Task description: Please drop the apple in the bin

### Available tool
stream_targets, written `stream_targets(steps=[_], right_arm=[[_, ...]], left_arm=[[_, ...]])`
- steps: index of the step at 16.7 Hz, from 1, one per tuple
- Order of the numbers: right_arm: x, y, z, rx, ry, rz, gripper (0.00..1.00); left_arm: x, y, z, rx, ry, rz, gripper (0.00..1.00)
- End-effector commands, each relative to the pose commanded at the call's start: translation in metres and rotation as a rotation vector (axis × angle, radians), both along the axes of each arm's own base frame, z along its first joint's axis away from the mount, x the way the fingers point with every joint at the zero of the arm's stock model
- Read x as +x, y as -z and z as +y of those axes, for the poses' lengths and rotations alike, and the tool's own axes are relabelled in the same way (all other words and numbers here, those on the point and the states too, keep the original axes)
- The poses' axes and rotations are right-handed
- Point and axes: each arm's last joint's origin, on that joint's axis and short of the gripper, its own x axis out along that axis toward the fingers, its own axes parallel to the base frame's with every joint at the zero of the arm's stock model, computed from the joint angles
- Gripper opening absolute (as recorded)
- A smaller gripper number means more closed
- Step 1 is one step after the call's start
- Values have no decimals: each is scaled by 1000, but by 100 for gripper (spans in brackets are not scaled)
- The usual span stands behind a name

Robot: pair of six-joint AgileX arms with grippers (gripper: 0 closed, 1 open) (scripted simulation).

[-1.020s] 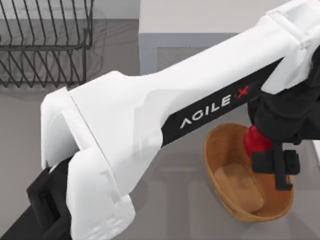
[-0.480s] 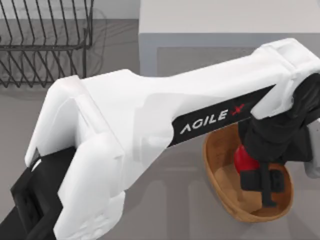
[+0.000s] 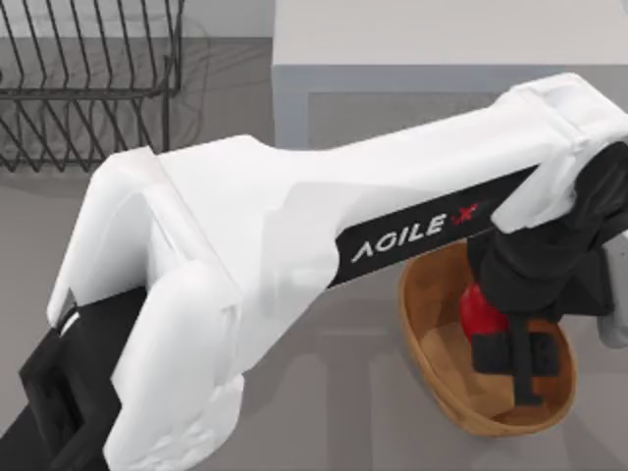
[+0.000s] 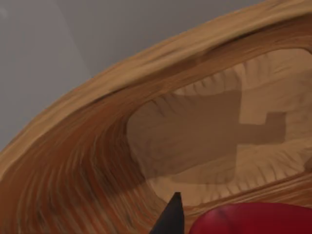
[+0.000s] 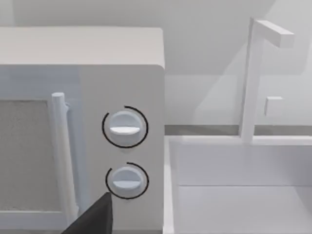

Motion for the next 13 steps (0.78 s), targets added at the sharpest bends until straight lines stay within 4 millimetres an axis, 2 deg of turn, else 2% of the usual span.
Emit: stream_targets(steps=[7,13], right_arm=[[0,0,0,0,0,0,100],[0,0,0,0,0,0,100]], left_arm=[[0,0,0,0,0,0,98],[0,0,0,0,0,0,100]])
